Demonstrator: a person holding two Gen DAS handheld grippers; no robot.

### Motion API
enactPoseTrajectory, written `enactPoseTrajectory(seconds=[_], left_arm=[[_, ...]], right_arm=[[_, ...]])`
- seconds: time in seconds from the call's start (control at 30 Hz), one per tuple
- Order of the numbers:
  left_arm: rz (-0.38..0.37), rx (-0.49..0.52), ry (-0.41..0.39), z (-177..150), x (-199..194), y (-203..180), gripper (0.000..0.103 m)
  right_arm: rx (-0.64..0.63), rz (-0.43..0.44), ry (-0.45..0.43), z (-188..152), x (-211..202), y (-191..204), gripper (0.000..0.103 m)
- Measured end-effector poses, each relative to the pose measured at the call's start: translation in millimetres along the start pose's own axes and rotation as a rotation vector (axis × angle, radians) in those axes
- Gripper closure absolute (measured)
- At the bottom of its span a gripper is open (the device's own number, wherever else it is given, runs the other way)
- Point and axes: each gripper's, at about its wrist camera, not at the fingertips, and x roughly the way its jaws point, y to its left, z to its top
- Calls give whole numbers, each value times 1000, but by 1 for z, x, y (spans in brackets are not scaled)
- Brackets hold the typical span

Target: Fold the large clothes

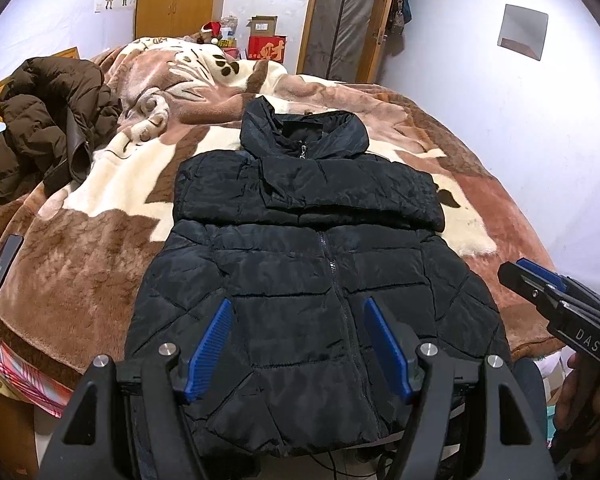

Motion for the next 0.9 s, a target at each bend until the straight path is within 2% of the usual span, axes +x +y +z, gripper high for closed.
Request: enactPoseTrajectory(seconds=[0.27, 0.43, 0.6, 0.77, 0.9], left_arm=[[10, -26, 16, 15, 19, 12, 32], [7, -24, 18, 39, 39, 17, 32], [-1, -1, 19, 79, 72, 20, 32], [3, 18, 12, 126, 116, 25, 31], [-12, 5, 25, 167, 163, 38, 29]], right_arm=[[11, 12, 37, 10, 18, -9, 52], [17, 16, 54, 32, 41, -19, 52], [26, 15, 77, 65, 77, -32, 52], [-18, -2, 94, 108, 123, -42, 52], [-39, -11, 100, 145, 167, -53, 43]])
